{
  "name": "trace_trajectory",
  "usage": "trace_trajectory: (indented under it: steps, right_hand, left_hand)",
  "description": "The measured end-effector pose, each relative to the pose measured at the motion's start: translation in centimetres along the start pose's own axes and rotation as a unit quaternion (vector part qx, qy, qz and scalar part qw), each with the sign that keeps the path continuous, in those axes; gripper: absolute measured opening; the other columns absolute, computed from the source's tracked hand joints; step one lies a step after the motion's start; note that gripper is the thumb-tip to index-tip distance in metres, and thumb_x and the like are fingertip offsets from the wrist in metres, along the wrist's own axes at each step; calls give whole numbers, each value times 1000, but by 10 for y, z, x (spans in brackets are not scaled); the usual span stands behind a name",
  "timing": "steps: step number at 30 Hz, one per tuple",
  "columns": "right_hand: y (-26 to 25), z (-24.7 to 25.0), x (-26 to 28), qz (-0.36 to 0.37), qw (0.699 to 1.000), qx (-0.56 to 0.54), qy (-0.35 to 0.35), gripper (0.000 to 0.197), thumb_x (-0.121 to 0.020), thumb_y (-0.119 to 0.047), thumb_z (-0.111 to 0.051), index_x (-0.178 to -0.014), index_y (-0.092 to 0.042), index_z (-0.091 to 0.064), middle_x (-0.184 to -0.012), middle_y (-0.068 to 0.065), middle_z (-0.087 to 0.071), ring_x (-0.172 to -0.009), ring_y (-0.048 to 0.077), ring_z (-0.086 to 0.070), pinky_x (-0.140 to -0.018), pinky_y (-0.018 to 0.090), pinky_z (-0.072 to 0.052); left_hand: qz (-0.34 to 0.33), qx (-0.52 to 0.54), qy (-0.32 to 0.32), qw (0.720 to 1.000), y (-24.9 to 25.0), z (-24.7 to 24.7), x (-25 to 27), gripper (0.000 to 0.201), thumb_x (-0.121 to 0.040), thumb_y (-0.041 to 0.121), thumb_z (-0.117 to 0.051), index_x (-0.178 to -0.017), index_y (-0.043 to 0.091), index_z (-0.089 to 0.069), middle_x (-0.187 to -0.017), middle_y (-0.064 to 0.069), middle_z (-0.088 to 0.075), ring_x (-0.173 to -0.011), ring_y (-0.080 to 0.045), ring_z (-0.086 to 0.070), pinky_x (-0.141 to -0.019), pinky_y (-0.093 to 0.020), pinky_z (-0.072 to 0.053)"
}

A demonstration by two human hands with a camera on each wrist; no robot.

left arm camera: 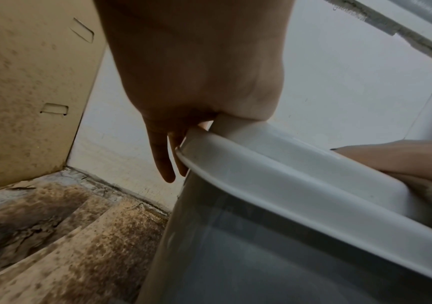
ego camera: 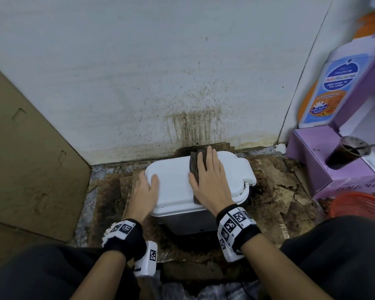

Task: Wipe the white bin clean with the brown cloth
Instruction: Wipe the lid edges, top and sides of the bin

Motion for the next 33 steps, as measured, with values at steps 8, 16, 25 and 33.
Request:
trace_trajectory:
  steps: [8,16,25,33]
  right_hand:
    - [-4,-1,-12,43,998,20,-41,59,-109,-30,-34,-160,-3,-21,-168,17,-20,-157,37,-8,-125,46,-18]
    - [21,8,-1,45,997,7,-58,61,-105,-10,-38,-162,-8,-16,-171,7,-11,-159,25,0,-127,38,-11]
    - [85,34,10,-111,983,-141,26,52,-107,-15,-37,-158,-7,-30,-168,6,-25,-158,22,-9,-128,38,-15]
    - [118,46,16,-245,900,-358,32,36,-109,-24,-35,-138,-14,-53,-126,11,-63,-114,27,-55,-86,31,-35]
  left_hand:
    - [2,-2,-7,1000,-1,0,-3,75,-97,71,-28,-157,27,-26,-160,-10,-40,-142,-32,-44,-116,-57,-38]
    - [7,5,-23,1000,-1,1,-1,81,-91,79,-27,-157,32,-25,-160,-4,-41,-139,-30,-47,-114,-58,-38]
    - [3,11,-14,1000,3,2,4,76,-92,76,-28,-154,32,-29,-157,-3,-44,-137,-29,-49,-114,-56,-39]
    - [21,-9,-14,1000,2,1,2,81,-89,79,-25,-157,34,-23,-158,-11,-42,-137,-36,-50,-114,-59,-40]
Point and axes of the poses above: each hand's wrist, its own x-axis away from the middle knuckle, its own z-axis out of the back of the hand, y = z × x, the point moved 5 cm from there along -x, towards the middle knuckle
